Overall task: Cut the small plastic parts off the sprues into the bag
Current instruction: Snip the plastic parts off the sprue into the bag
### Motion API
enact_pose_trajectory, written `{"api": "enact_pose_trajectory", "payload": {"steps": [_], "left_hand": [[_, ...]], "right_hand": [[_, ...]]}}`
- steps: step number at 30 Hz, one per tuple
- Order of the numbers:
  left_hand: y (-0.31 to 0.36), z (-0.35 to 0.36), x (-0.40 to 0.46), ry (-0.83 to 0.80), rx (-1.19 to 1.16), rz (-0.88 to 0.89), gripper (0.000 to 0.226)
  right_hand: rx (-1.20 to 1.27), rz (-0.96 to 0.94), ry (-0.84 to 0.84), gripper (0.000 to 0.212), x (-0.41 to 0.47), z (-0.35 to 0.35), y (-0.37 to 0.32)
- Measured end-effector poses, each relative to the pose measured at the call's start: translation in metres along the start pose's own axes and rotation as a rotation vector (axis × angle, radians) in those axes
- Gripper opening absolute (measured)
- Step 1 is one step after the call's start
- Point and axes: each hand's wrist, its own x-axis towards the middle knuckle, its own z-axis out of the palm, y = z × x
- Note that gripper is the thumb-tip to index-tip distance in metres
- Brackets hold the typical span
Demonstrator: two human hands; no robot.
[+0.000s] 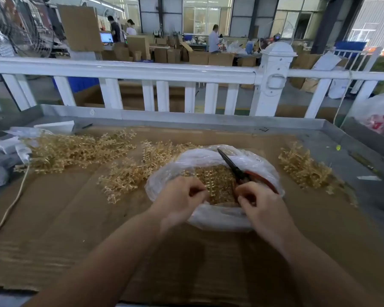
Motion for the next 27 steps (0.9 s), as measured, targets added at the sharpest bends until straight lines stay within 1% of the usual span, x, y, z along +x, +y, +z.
{"api": "enact_pose_trajectory", "payload": {"steps": [2, 3, 5, 7, 10, 14, 16, 18, 20, 24, 27], "left_hand": [[-0.005, 0.004, 0.019, 0.189, 0.133, -0.075, 0.013], [-0.01, 0.007, 0.028, 0.236, 0.229, -0.095, 0.019], [-0.018, 0.012, 0.038, 0.234, 0.387, -0.161, 0.032], [-0.027, 0.016, 0.046, 0.201, 0.444, -0.249, 0.044], [-0.029, 0.019, 0.055, 0.198, 0.45, -0.324, 0.053], [-0.029, 0.02, 0.058, 0.241, 0.361, -0.368, 0.059], [-0.031, 0.021, 0.06, 0.251, 0.329, -0.389, 0.07], [-0.031, 0.02, 0.061, 0.256, 0.296, -0.41, 0.079], [-0.032, 0.019, 0.061, 0.258, 0.266, -0.422, 0.077], [-0.029, 0.017, 0.057, 0.278, 0.185, -0.402, 0.044], [-0.025, 0.019, 0.056, 0.311, 0.028, -0.327, 0.035]], "right_hand": [[-0.142, 0.086, 0.074, 0.026, 0.017, 0.003, 0.008], [-0.197, 0.124, 0.091, 0.03, 0.024, 0.006, 0.013], [-0.302, 0.185, 0.081, 0.036, 0.031, 0.009, 0.016], [-0.419, 0.21, 0.082, 0.039, 0.034, 0.013, 0.016], [-0.477, 0.257, 0.057, 0.034, 0.042, 0.011, 0.012], [-0.501, 0.29, -0.003, 0.031, 0.049, 0.009, 0.012], [-0.503, 0.278, -0.009, 0.031, 0.05, 0.009, 0.014], [-0.493, 0.266, -0.009, 0.035, 0.05, 0.008, 0.014], [-0.484, 0.241, 0.005, 0.044, 0.049, 0.01, 0.016], [-0.378, 0.179, 0.08, 0.054, 0.044, 0.011, 0.016], [-0.25, 0.147, 0.151, 0.054, 0.043, 0.011, 0.014]]}}
